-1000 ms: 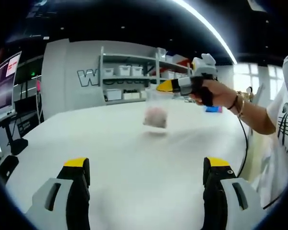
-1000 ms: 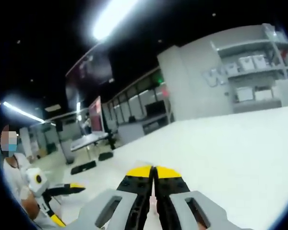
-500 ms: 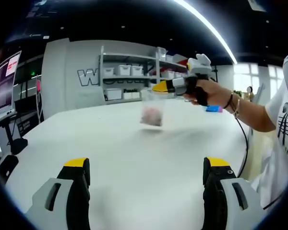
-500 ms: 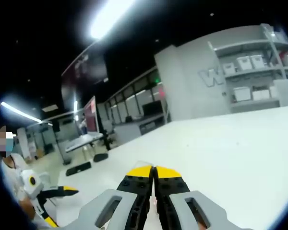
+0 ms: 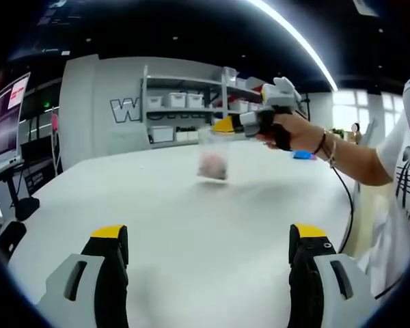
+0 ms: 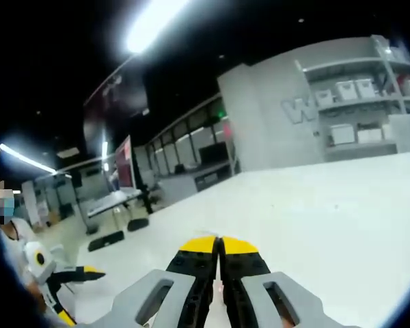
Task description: Open the resealable bag by pulling the two sides of the seal apart until the entire bag opening is separated and visibly accessible.
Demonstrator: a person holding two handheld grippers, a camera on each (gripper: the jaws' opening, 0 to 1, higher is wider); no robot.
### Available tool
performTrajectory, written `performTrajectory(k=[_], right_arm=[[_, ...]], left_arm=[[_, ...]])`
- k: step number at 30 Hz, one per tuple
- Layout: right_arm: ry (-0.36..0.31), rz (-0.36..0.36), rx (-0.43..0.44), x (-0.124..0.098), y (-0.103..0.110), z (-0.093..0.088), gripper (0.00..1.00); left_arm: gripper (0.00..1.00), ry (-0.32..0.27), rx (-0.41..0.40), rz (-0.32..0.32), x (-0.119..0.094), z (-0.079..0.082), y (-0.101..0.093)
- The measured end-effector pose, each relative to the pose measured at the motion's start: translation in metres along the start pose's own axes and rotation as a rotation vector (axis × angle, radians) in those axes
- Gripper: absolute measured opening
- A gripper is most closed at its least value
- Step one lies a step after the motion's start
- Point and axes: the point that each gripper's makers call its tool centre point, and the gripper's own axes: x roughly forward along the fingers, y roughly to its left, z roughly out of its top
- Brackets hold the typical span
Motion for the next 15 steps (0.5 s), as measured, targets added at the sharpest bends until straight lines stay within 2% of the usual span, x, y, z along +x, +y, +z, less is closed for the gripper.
performTrajectory(k=[15], right_arm=[[0.019, -0.032, -0.015, 0.013, -0.011, -0.004, 0.0]], left_arm=[[0.96, 0.002, -0.002, 0.001, 0.0, -0.001, 0.001]])
